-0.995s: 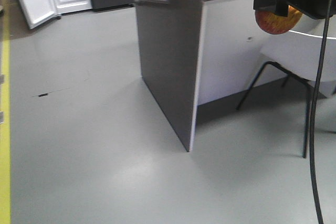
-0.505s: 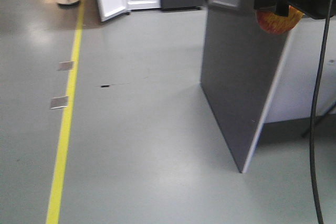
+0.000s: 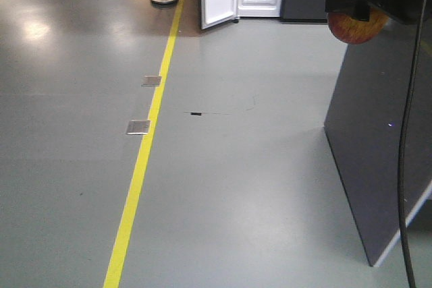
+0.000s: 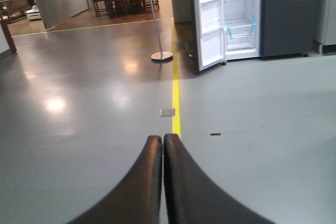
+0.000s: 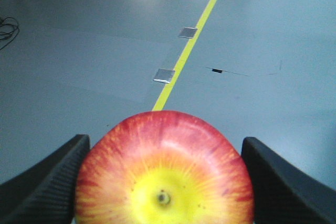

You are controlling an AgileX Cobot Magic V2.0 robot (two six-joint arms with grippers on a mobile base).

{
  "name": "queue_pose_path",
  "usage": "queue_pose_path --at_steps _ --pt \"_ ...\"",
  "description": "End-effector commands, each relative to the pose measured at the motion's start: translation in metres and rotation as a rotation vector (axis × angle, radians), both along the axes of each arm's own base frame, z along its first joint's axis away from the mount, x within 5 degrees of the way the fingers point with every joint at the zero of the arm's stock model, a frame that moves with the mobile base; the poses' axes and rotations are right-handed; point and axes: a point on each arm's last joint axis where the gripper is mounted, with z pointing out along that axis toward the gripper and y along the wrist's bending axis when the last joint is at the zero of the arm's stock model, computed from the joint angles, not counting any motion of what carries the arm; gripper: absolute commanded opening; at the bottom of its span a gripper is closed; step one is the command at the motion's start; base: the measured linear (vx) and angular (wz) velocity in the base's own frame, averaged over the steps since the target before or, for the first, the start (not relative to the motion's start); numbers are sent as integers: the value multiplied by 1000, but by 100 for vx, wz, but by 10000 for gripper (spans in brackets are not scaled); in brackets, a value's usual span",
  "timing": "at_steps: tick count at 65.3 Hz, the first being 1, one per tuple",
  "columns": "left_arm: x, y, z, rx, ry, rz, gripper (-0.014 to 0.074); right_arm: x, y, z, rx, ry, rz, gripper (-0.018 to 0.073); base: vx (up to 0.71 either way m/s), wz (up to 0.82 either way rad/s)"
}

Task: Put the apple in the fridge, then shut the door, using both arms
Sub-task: 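Drive the base toward the open refrigerator holding the apple in the right gripper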

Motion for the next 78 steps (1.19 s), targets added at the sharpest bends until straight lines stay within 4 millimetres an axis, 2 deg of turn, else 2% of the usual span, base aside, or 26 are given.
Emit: queue_pose_path --at_steps 1,78 --pt "0 -1 2 -1 -68 -14 -8 -9 0 28 32 -121 -27 172 18 26" --pt "0 -1 2 -1 -68 -14 -8 -9 0 28 32 -122 -27 172 27 5"
